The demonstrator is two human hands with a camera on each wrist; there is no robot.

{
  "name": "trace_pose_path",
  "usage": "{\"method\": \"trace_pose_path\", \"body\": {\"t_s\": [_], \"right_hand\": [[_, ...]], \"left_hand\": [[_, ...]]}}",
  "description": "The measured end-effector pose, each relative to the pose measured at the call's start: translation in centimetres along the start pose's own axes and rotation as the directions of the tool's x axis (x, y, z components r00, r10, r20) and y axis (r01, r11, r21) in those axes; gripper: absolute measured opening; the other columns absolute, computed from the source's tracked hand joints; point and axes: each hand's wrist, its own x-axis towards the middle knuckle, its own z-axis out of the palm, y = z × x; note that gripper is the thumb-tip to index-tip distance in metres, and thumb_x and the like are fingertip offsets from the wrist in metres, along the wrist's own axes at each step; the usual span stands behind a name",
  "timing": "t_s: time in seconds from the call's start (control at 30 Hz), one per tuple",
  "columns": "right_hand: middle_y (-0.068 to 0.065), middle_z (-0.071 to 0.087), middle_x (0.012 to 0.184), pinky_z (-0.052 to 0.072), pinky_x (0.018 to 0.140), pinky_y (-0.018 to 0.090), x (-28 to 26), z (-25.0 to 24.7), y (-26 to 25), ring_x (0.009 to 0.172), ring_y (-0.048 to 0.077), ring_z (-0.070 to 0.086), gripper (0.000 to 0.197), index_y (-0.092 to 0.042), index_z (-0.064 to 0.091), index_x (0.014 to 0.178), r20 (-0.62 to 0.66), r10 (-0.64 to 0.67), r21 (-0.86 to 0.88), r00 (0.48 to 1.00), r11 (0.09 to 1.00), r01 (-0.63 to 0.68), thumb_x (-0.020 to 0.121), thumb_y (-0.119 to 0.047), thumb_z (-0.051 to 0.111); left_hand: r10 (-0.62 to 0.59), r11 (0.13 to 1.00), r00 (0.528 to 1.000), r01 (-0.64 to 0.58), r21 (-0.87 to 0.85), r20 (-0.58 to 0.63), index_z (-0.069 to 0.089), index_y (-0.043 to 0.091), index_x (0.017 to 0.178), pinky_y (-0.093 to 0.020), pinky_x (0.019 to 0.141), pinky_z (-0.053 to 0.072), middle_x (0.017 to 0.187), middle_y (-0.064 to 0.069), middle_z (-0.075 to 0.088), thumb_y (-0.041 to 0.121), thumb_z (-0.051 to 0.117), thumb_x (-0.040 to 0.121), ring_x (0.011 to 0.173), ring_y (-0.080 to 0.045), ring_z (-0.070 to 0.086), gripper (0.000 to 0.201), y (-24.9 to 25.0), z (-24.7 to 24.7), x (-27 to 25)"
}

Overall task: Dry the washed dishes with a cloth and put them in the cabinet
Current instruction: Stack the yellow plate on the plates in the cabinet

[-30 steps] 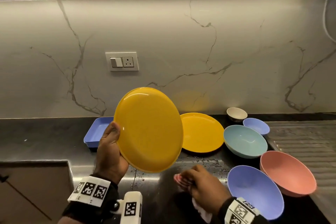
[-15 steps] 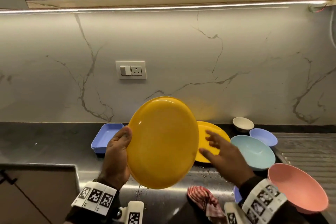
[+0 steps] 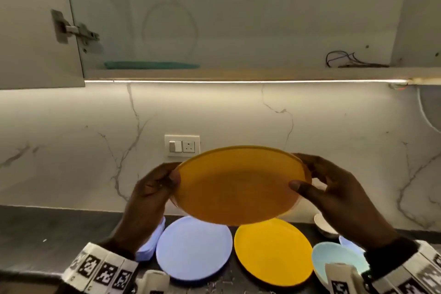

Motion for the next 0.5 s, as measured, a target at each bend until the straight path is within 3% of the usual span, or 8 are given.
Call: {"method": "trace_pose_path", "body": {"t_s": [0.03, 0.1, 0.17, 0.23, 0.27, 0.33, 0.43, 0.5], "right_hand": [[-0.019, 0.067, 0.116, 0.050, 0.080, 0.008, 0.5, -0.3, -1.2, 0.108, 0.003, 0.061, 0.041, -0.047, 0.064, 0.119, -0.025, -0.053, 0.000, 0.998, 0.999, 0.053, 0.081, -0.031, 0.071], [-0.021, 0.066, 0.114, 0.046, 0.081, 0.003, 1.6, -0.8, -3.6, 0.108, 0.001, 0.061, 0.040, -0.044, 0.064, 0.119, -0.092, -0.146, -0.018, 0.985, 0.989, 0.145, 0.082, -0.032, 0.072], [-0.026, 0.064, 0.116, 0.047, 0.080, 0.004, 2.9, -1.2, -6.0, 0.109, -0.001, 0.060, 0.038, -0.050, 0.062, 0.120, -0.135, -0.230, -0.060, 0.964, 0.973, 0.224, 0.084, -0.046, 0.072], [-0.029, 0.062, 0.118, 0.051, 0.081, 0.009, 4.2, -1.6, -8.5, 0.110, 0.000, 0.060, 0.043, -0.054, 0.058, 0.123, -0.156, -0.305, -0.100, 0.939, 0.951, 0.293, 0.080, -0.058, 0.065], [-0.028, 0.063, 0.117, 0.054, 0.082, 0.014, 5.0, -1.9, -9.7, 0.109, 0.001, 0.062, 0.044, -0.053, 0.059, 0.123, -0.177, -0.346, -0.111, 0.921, 0.937, 0.331, 0.079, -0.058, 0.065], [-0.023, 0.067, 0.112, 0.057, 0.084, 0.023, 6.6, -2.2, -12.5, 0.106, 0.005, 0.064, 0.041, -0.044, 0.062, 0.121, -0.222, -0.443, -0.130, 0.869, 0.896, 0.424, 0.082, -0.047, 0.073], [-0.018, 0.068, 0.110, 0.057, 0.085, 0.024, 9.1, -2.3, -16.2, 0.102, 0.007, 0.066, 0.039, -0.029, 0.064, 0.116, -0.277, -0.549, -0.114, 0.788, 0.834, 0.540, 0.081, -0.025, 0.080], [-0.015, 0.068, 0.110, 0.057, 0.087, 0.027, 10.8, -2.2, -17.9, 0.102, 0.008, 0.067, 0.039, -0.026, 0.063, 0.114, -0.282, -0.604, -0.138, 0.745, 0.794, 0.592, 0.080, -0.021, 0.081]], "left_hand": [[0.056, 0.997, 0.998, -0.056, 0.045, -0.005, 0.074, 0.044, 0.100, -0.024, 0.078, 0.054, 0.100, 0.005, 0.075, 0.056, 0.064, 0.086, 0.093, -0.010, 0.067, 0.021, 1.1, -0.4, 0.8], [0.154, 0.984, 0.987, -0.149, 0.099, -0.045, 0.072, 0.050, 0.099, -0.020, 0.081, 0.054, 0.101, 0.013, 0.075, 0.041, 0.067, 0.089, 0.094, -0.005, 0.068, 0.015, 3.2, -0.9, 2.3], [0.231, 0.966, 0.971, -0.222, 0.135, -0.060, 0.071, 0.054, 0.097, -0.016, 0.080, 0.054, 0.099, 0.018, 0.075, 0.030, 0.067, 0.090, 0.092, -0.001, 0.068, 0.026, 5.2, -1.5, 3.7], [0.300, 0.945, 0.952, -0.289, 0.150, -0.055, 0.070, 0.055, 0.099, -0.016, 0.080, 0.055, 0.101, 0.018, 0.074, 0.049, 0.069, 0.084, 0.094, -0.003, 0.068, 0.016, 7.8, -1.9, 5.1], [0.341, 0.933, 0.939, -0.331, 0.142, -0.052, 0.071, 0.054, 0.100, -0.019, 0.083, 0.056, 0.103, 0.016, 0.074, 0.062, 0.072, 0.077, 0.097, -0.007, 0.068, 0.024, 8.9, -2.4, 5.9], [0.400, 0.915, 0.913, -0.393, 0.095, -0.082, 0.072, 0.050, 0.101, -0.027, 0.088, 0.058, 0.103, 0.014, 0.074, 0.072, 0.074, 0.067, 0.101, -0.014, 0.068, 0.041, 10.8, -3.4, 7.8], [0.512, 0.859, 0.853, -0.507, 0.077, -0.101, 0.072, 0.041, 0.104, -0.042, 0.094, 0.056, 0.106, 0.010, 0.074, 0.064, 0.076, 0.072, 0.106, -0.025, 0.066, 0.040, 14.1, -5.1, 10.6], [0.569, 0.822, 0.816, -0.558, 0.114, -0.105, 0.069, 0.038, 0.108, -0.047, 0.098, 0.054, 0.111, 0.007, 0.072, 0.059, 0.074, 0.079, 0.112, -0.029, 0.065, 0.036, 15.9, -6.7, 12.3]]}}
